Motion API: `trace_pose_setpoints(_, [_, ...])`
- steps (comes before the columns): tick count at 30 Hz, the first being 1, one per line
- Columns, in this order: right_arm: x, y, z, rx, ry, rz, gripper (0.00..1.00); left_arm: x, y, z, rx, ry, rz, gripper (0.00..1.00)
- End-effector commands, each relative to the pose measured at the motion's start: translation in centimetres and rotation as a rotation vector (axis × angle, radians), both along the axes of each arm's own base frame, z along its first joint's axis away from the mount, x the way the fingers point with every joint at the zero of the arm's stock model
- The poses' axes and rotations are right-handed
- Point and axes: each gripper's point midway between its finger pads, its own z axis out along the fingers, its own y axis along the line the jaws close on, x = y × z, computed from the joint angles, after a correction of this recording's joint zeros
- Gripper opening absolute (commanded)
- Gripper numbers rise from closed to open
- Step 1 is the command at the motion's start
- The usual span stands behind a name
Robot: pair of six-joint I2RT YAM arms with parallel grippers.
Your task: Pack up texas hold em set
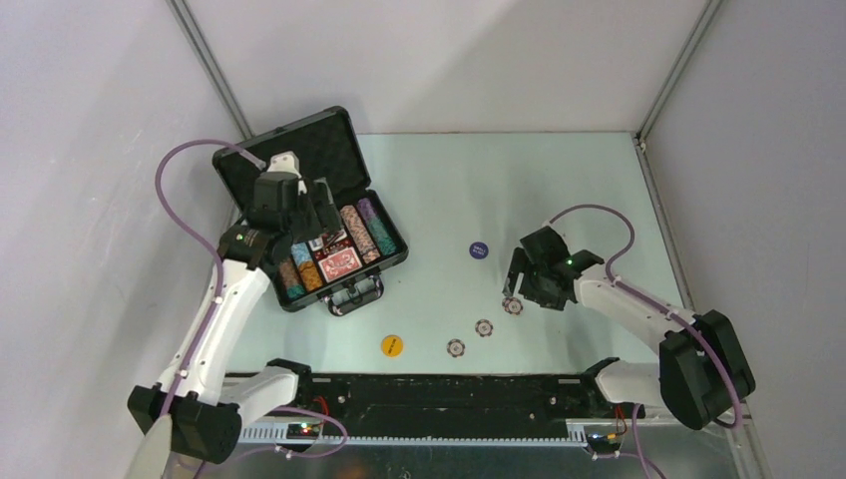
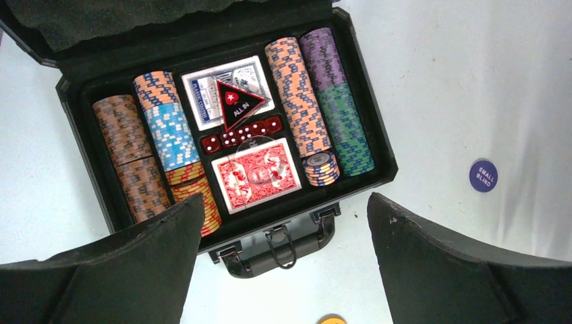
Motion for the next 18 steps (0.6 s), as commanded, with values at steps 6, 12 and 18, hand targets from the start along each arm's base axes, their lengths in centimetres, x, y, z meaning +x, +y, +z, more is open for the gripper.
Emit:
trace_pose_setpoints(6, [0.2,1.3,0.0,0.032,0.019,-0.154,0.88,-0.9,0.6,0.1,-0.03,-0.012,-0.022,0.95])
trace_pose_setpoints(12, [-0.2,2.2,-0.7,0.027,0.04,-0.143,0.87,-0.9,0.1,0.2,-0.056,-0.017,-0.042,0.95])
trace_pose_setpoints(18, [0.1,2.9,-1.4,0.03,0.042,-0.143,0.87,-1.0,0.0,0.1,-0.067,-0.017,-0.051,0.95])
